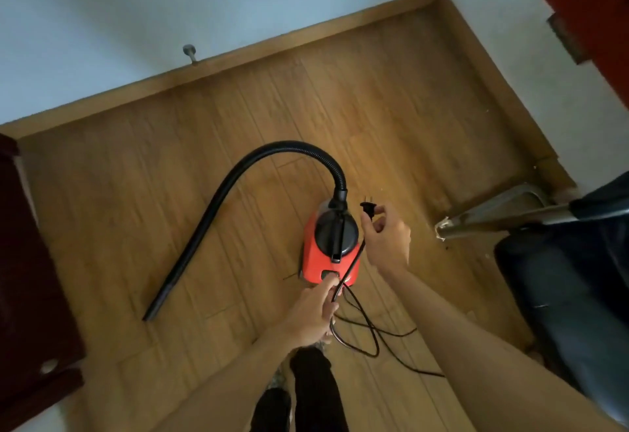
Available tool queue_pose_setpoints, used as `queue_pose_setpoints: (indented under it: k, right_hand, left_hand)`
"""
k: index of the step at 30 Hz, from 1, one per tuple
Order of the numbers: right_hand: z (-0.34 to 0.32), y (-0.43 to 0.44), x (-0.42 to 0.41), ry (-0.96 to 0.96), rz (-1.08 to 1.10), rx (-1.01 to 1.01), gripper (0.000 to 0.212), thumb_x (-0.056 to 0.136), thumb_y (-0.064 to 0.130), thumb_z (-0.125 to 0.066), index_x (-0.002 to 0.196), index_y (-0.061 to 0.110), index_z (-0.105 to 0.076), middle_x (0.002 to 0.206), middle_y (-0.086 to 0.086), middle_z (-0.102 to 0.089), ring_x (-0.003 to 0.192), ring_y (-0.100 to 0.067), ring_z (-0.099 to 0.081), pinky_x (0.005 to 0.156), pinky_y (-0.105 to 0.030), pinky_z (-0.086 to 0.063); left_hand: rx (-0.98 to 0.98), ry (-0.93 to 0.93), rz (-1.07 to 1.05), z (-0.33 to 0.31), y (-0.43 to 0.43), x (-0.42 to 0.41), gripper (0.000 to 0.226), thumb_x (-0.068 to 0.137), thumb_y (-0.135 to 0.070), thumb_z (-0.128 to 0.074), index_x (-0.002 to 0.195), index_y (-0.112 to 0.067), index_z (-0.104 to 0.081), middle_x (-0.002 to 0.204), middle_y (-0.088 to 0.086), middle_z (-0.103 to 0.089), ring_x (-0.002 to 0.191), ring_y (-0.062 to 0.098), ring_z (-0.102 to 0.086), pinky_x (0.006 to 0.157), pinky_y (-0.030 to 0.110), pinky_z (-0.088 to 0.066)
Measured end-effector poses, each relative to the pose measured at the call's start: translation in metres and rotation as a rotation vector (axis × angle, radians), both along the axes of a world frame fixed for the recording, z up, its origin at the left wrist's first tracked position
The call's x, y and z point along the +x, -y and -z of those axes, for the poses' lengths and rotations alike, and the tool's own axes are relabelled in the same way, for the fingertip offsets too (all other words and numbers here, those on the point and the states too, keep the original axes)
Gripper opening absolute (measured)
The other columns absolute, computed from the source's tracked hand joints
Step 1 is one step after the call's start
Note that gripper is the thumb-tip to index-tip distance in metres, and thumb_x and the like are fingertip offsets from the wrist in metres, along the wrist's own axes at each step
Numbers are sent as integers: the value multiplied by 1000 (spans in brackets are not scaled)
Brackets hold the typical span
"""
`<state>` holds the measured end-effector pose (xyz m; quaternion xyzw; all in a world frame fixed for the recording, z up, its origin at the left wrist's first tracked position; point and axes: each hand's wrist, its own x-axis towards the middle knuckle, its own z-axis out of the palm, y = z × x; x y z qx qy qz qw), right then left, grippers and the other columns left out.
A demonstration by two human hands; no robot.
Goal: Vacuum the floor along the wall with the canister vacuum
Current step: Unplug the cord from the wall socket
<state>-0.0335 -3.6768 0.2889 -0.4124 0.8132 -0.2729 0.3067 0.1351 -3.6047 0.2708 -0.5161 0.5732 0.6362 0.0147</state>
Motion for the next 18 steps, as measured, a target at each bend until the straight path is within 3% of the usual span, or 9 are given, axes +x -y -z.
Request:
queue_pose_setpoints:
  k: [1, 3, 11, 14, 18]
  right_hand:
    - [16, 2, -5, 8, 3, 14, 13, 94, 28, -63, 99, 17, -60, 60, 2, -54, 53, -11, -49, 57, -40, -48]
    - [48, 6, -15, 22, 10, 42, 14, 93, 30, -63, 100, 18, -60, 62, 0, -56, 56, -13, -51, 60, -42, -50]
    - [148, 17, -37, 77, 27, 128, 17, 94, 33, -62, 99, 17, -58, 67, 0, -59, 62, -19, -59, 64, -48, -55]
    - [173, 23, -34, 93, 19, 137, 13, 94, 31, -62, 95, 21, -54, 63, 5, -53, 60, -17, -54, 63, -43, -51]
    - [208, 31, -26, 98, 3, 127, 16, 94, 32, -62, 98, 18, -57, 62, 3, -53, 57, -15, -52, 56, -32, -41]
  left_hand:
    - [19, -8, -11, 12, 1, -6, 35, 104, -13, -47, 138, -13, -40, 75, -2, -47, 51, 4, -56, 64, 44, -62]
    - [44, -15, -30, 36, 3, -16, 32, 103, -11, -47, 135, -13, -42, 72, -4, -46, 47, 0, -52, 61, 41, -62]
    - [91, 27, -97, 126, 9, -43, 32, 102, -10, -47, 133, -21, -46, 73, -1, -51, 55, 8, -57, 59, 36, -63]
    - [85, 34, -122, 152, 12, -46, 27, 102, -8, -48, 124, -22, -48, 71, 9, -55, 51, 8, -56, 55, 42, -61]
    - [36, 71, -156, 195, 14, -45, 29, 101, -10, -52, 128, -20, -50, 75, 18, -63, 52, 15, -57, 55, 50, -58]
